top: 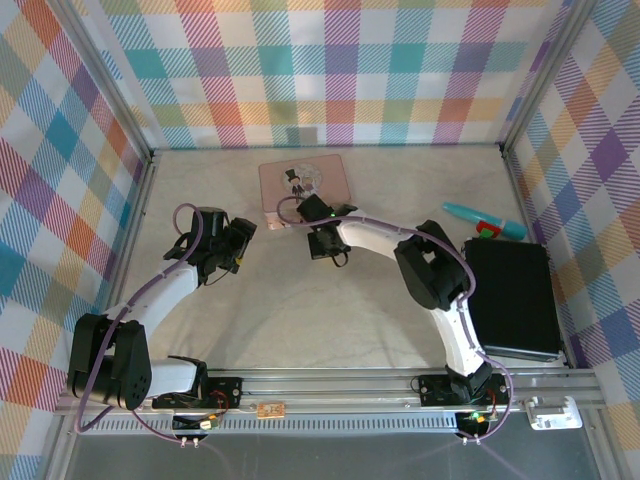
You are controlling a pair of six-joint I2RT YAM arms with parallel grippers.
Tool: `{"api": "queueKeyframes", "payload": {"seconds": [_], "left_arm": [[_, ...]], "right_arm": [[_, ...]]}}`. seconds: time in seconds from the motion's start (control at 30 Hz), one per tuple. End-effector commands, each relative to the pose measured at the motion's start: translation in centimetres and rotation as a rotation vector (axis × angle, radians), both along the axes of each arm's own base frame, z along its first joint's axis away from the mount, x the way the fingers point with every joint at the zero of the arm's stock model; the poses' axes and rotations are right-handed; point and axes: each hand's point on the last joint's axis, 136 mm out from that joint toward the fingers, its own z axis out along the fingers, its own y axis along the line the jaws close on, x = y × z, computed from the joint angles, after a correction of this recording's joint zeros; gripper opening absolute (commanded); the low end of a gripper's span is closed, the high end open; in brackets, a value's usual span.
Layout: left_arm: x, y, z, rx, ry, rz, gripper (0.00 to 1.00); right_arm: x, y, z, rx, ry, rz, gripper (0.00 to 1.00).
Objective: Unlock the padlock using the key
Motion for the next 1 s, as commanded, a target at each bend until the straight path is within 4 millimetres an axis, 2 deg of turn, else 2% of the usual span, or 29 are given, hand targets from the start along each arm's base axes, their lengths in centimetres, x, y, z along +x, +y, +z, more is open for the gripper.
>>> {"api": "queueKeyframes", "payload": {"seconds": [0.0, 0.27, 0.47, 0.6, 0.77, 0.97], "left_arm": [[0.2, -1.2, 0.7, -0.037, -0.013, -0.039, 0.77], [0.4, -7.2, 0.3, -0.151, -0.006, -0.142, 0.75], [1.2, -13.0, 0.9, -0.278, -0.001, -0.157, 0.74], [1.7, -16.8, 1.4, -0.409, 0.004, -0.098, 0.72], [2.4, -20.2, 2.0, -0.548, 0.04, -0.042, 0.72], [2.6, -23.1, 2.7, -0.661, 0.087, -0.032, 0.71]], "right_arm": [[0.2, -0.8, 3.4, 0.125, -0.008, 0.112, 0.0], [-2.9, -4.0, 6.5, 0.383, 0.076, 0.245, 0.0], [-4.1, -5.3, 10.3, 0.476, 0.064, 0.274, 0.0], [-4.7, -5.0, 12.7, 0.536, 0.049, 0.257, 0.0], [-5.2, -4.6, 14.9, 0.616, 0.016, 0.231, 0.0], [-5.8, -3.7, 15.6, 0.634, -0.015, 0.25, 0.0]]}}
